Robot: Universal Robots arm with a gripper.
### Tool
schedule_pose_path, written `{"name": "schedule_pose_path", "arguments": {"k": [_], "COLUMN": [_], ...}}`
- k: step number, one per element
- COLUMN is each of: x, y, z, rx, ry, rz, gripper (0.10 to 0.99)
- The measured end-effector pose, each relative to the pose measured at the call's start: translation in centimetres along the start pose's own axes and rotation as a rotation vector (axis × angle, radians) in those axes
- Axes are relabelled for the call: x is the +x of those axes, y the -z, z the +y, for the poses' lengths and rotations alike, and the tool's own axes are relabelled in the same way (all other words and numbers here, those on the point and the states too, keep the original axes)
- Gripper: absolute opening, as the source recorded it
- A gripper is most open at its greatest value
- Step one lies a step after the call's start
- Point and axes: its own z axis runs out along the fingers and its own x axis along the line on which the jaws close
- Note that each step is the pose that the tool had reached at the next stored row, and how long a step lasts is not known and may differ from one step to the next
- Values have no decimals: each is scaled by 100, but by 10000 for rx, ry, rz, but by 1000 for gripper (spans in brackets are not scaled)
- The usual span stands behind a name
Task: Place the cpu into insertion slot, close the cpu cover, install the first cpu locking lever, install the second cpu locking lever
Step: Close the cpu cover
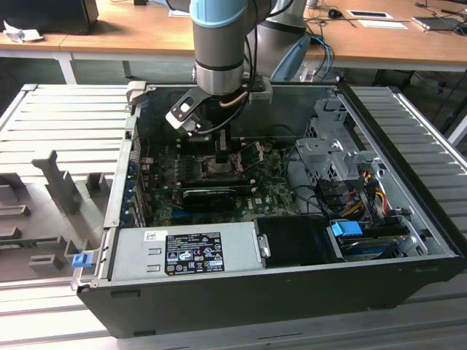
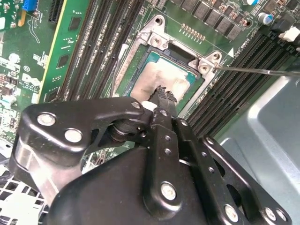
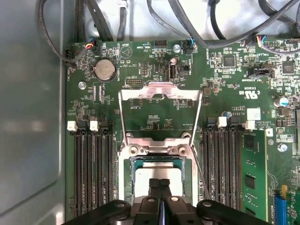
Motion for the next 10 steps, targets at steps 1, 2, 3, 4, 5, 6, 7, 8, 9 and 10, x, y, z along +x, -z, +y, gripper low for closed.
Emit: {"name": "schedule_pose_path", "arguments": {"k": [1,2,3,4,5,6,7,8,9,10], "x": [0,1,2,4,6,7,8,9,10,10], "y": [5,33,74,165,239,274,303,359,382,383], "z": [6,7,10,15,19,21,22,25,27,29], "rx": [20,19,19,18,19,19,19,20,23,40], "ry": [0,-1,-2,-1,-1,-1,-1,-1,0,2], "rz": [-1,3,4,4,3,3,4,3,3,8], "gripper": [106,106,106,106,106,106,106,106,106,106]}}
